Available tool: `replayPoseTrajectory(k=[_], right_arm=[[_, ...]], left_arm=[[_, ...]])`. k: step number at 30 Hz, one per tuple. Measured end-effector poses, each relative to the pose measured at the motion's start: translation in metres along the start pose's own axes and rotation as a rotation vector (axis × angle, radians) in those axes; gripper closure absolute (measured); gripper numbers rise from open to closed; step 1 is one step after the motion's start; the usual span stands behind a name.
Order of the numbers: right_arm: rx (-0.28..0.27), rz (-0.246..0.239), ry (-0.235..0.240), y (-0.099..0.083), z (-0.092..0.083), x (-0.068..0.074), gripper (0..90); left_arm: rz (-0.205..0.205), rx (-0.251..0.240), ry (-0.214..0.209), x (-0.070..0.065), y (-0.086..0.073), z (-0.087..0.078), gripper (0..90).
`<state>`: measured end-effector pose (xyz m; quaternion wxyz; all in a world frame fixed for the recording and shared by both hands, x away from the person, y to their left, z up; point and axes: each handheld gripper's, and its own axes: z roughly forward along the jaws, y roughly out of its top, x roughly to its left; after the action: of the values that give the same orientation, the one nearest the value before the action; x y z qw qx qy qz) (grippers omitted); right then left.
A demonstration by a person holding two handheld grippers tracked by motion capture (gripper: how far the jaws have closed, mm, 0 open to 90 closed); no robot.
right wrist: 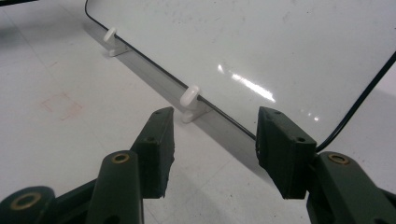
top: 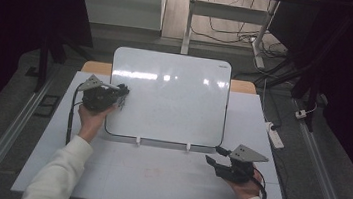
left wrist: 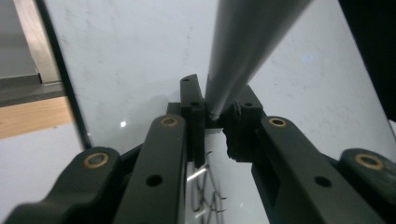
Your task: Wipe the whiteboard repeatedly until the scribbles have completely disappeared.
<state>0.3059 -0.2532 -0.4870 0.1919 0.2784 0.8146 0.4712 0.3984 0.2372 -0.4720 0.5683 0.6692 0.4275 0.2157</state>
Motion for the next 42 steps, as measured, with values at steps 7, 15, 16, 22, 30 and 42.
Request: replayPoseTrajectory(k=[7, 15, 16, 22, 30, 42], right_arm=[[-0.006, 0.005, -0.003, 0.0, -0.002, -0.001, 47.0], [0.002, 0.003, -0.002, -0.001, -0.001, 0.0, 46.9], [0.001, 0.004, -0.002, -0.001, -0.001, 0.0, 46.9], [-0.005, 0.003, -0.001, -0.001, -0.002, -0.001, 46.9], [0.0, 0.002, 0.001, -0.001, -0.001, 0.001, 46.9], [-0.001, 0.005, 0.002, 0.0, -0.001, 0.002, 46.9]], left_arm=[[-0.055, -0.016, 0.013, 0.013, -0.002, -0.01, 78.1], [0.022, 0.044, -0.01, -0.008, -0.006, -0.002, 78.1], [0.008, 0.034, 0.012, -0.002, -0.006, -0.007, 78.1], [-0.048, 0.021, 0.005, 0.008, -0.012, -0.016, 78.1], [-0.03, 0.03, 0.015, 0.004, -0.011, -0.016, 78.1], [0.003, 0.044, -0.022, -0.01, -0.013, -0.004, 78.1]])
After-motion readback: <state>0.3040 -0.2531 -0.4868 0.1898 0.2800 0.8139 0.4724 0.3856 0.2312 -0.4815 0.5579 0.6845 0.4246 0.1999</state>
